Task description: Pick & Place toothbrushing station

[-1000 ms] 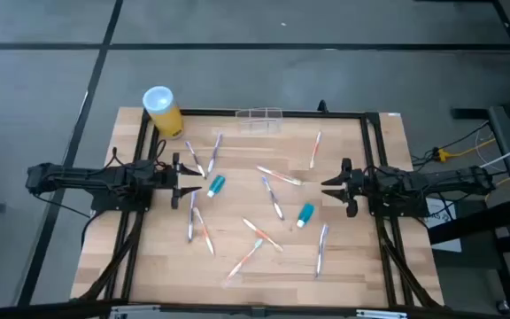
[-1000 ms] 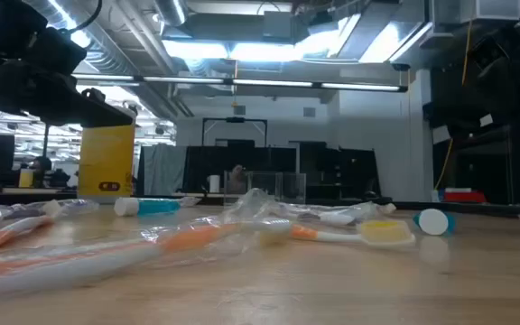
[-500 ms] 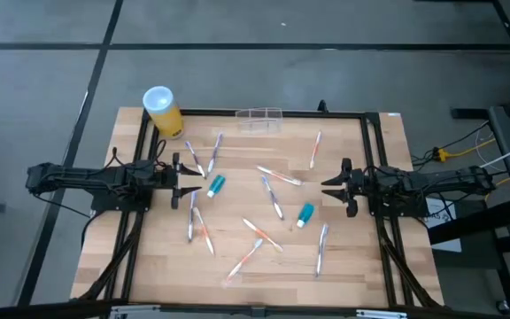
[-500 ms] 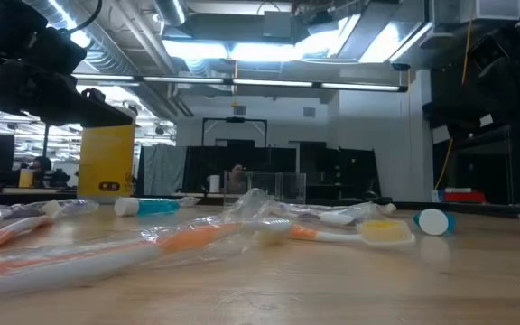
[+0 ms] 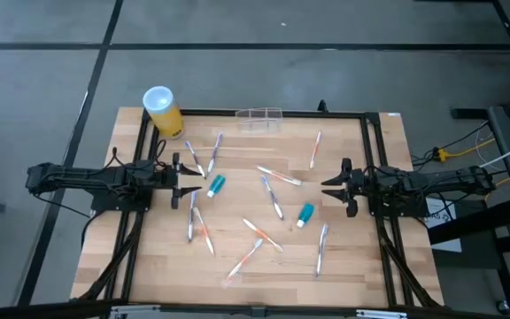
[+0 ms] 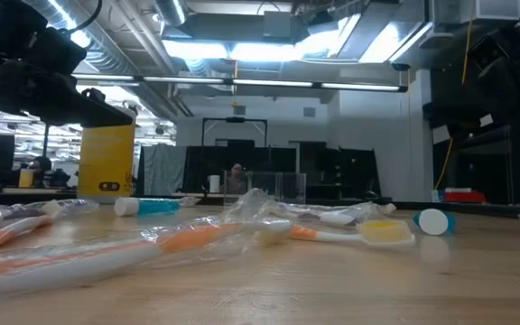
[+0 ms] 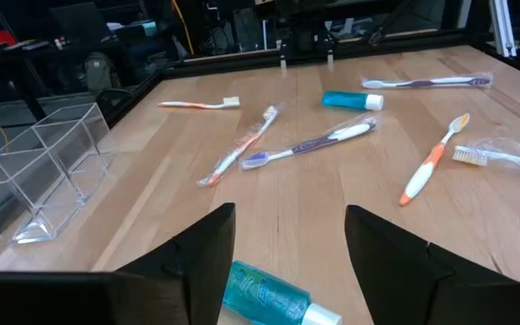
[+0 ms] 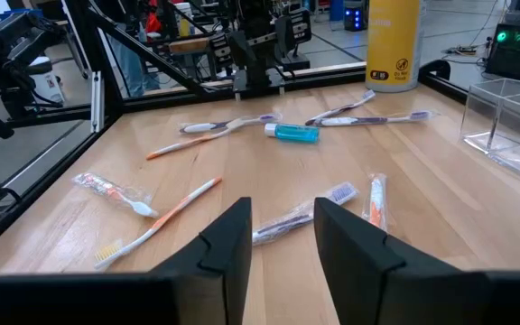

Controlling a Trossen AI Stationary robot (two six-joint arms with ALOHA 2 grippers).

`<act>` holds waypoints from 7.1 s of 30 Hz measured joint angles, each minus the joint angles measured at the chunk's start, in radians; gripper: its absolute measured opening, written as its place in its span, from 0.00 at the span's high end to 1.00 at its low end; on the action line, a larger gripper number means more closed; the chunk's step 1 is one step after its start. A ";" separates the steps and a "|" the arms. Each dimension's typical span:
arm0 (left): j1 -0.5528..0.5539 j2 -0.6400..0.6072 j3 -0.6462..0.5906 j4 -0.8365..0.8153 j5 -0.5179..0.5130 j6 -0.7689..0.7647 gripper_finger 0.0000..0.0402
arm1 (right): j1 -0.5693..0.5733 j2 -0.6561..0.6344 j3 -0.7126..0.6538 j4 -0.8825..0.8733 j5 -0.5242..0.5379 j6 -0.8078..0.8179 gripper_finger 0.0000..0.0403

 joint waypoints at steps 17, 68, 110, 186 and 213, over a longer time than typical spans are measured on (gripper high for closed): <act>0.000 0.000 0.000 0.000 0.000 0.000 0.49 | 0.000 0.000 0.000 0.000 0.000 0.000 0.69; -0.003 0.005 0.000 0.735 -0.121 -1.216 0.49 | 0.282 0.496 0.606 0.909 -0.061 0.049 0.69; 0.018 0.515 0.879 -0.570 -0.324 -1.007 0.49 | 0.473 1.099 0.642 -0.577 -0.083 1.774 0.69; -0.460 0.468 0.878 -0.138 -0.819 -0.563 0.49 | -0.550 1.303 1.166 0.102 0.210 0.102 1.00; -0.656 0.770 0.878 0.291 -1.138 -0.567 0.49 | -0.876 1.628 1.168 0.465 -0.165 0.165 1.00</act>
